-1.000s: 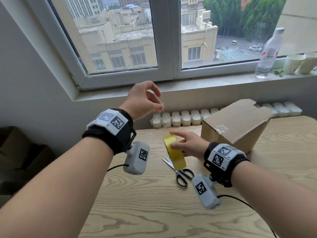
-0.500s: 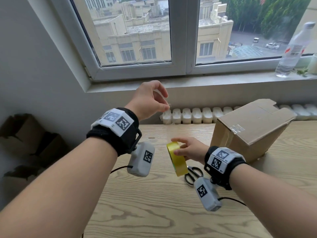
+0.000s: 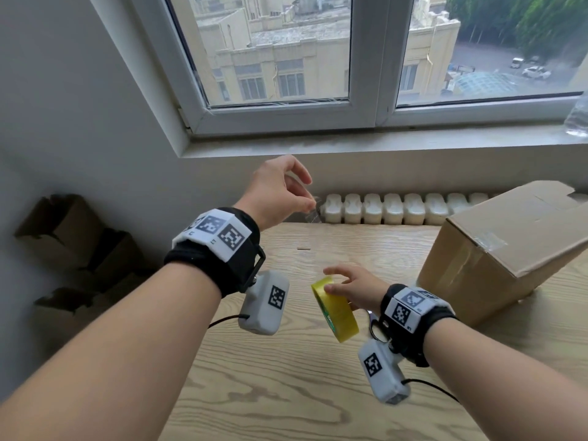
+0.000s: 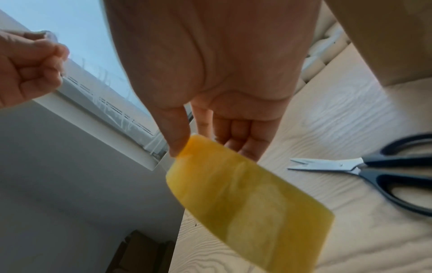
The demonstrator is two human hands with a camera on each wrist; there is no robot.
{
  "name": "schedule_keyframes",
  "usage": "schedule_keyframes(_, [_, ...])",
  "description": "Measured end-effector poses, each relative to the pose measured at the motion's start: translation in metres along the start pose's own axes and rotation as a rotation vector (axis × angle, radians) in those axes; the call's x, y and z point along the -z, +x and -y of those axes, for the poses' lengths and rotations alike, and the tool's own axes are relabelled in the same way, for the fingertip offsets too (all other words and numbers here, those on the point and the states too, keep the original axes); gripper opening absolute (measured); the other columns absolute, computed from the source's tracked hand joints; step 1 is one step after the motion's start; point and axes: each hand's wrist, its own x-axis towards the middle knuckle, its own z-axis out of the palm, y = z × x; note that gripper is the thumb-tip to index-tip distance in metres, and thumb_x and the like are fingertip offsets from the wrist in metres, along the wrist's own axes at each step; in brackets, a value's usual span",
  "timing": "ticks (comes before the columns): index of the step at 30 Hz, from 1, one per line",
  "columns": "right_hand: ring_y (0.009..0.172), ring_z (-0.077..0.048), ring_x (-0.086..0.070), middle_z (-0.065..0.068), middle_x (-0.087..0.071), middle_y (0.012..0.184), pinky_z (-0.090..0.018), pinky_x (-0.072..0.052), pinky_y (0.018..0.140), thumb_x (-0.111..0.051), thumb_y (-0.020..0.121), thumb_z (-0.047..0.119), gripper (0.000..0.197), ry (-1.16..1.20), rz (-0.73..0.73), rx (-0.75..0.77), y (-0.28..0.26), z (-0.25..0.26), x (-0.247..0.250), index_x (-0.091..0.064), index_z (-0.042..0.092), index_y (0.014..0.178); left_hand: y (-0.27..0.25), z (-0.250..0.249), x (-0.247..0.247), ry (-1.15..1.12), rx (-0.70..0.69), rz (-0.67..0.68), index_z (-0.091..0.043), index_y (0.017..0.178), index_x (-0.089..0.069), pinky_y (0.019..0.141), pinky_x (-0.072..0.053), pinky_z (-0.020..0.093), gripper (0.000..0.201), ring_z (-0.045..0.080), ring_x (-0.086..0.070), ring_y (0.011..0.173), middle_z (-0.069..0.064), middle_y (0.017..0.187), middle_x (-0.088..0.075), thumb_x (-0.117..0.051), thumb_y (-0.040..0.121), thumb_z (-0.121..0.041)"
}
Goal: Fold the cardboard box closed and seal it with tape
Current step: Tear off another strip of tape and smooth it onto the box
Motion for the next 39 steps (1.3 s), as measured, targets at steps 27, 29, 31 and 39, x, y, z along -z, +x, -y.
schedule_keyframes(27, [0.079,-0.02,-0.063,-0.008,-0.069,0.085,-0.036,-0.052,0.076,-0.061,0.091,0.022,0.013,0.17,-0.433,-0.241,0.046,-0.086,0.034,-0.068,0.011,0.088,0.023,0.046,-0.022,0.033,-0.053,0.187,-0.009,0.093,-0.061,0.073,-0.058,0.022,0.028,0.012,-0.071,0.071,0.003,0.076,-0.074,-0.078,0.073,-0.001])
schedule_keyframes(29, [0.081,-0.021,-0.062,-0.006,-0.067,0.083,-0.035,-0.051,0.078,-0.064,0.088,0.016,0.011,0.117,-0.486,-0.269,0.043,-0.098,0.041,-0.07,0.009,0.094,0.024,0.047,-0.024,0.035,-0.059,0.184,-0.009,0.094,-0.061,0.075,-0.059,0.024,0.028,0.012,-0.071,0.072,0.003,0.076,-0.074,-0.078,0.073,0.0])
schedule_keyframes(31, [0.084,-0.019,-0.061,-0.004,-0.066,0.086,-0.03,-0.047,0.077,-0.068,0.084,0.011,0.01,0.011,-0.497,-0.302,0.038,-0.109,0.042,-0.07,0.01,0.094,0.025,0.048,-0.025,0.034,-0.058,0.175,-0.011,0.093,-0.061,0.075,-0.058,0.024,0.028,0.009,-0.071,0.07,0.002,0.076,-0.074,-0.078,0.073,-0.001])
schedule_keyframes(39, [0.09,-0.021,-0.061,-0.006,-0.066,0.09,-0.031,-0.049,0.085,-0.077,0.074,0.004,0.021,-0.085,-0.396,-0.399,0.036,-0.135,0.03,-0.071,0.011,0.093,0.027,0.047,-0.027,0.007,-0.055,0.148,-0.016,0.089,-0.06,0.07,-0.055,0.019,0.028,0.003,-0.07,0.067,-0.001,0.073,-0.074,-0.078,0.073,-0.003])
